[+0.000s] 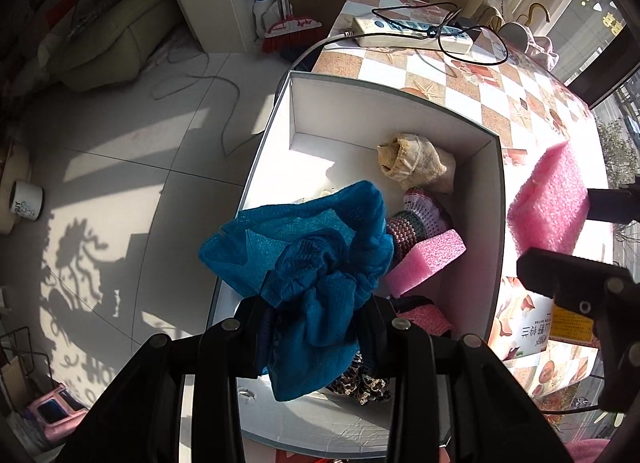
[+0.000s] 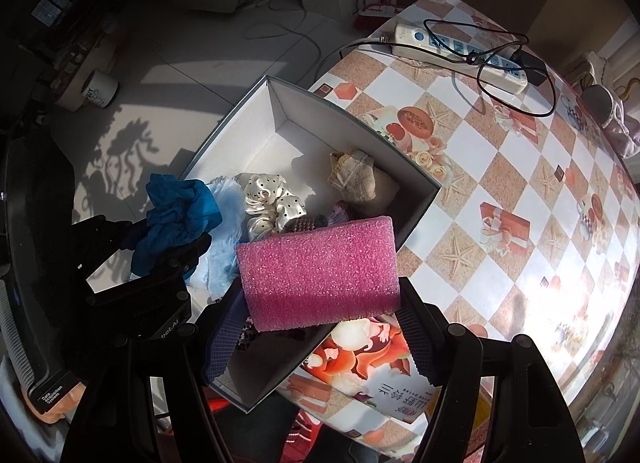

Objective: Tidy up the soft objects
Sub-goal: 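Carry the pink sponge and blue shower cap over the white box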

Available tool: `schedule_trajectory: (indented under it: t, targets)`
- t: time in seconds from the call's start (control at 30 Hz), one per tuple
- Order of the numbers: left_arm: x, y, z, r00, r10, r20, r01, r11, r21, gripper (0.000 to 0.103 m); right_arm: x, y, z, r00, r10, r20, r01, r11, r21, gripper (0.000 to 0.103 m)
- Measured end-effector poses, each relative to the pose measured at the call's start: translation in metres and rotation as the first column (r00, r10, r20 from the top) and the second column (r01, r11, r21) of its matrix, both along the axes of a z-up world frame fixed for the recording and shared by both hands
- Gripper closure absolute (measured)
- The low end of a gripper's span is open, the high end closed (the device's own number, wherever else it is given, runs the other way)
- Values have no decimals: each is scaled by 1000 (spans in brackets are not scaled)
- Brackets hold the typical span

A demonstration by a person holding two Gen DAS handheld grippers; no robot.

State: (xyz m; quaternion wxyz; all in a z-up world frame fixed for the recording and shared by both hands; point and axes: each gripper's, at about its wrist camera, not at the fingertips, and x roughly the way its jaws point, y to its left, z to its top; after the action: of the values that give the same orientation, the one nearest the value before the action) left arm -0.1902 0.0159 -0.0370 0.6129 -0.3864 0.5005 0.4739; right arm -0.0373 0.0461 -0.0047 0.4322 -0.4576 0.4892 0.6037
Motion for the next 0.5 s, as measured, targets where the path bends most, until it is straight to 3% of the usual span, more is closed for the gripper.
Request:
schedule_trajectory:
  t: [0.5]
  targets:
    - [1, 2, -8, 1000, 3, -2, -4, 1000, -31, 64, 6, 8, -10, 1000, -22, -2, 22, 999, -25, 31]
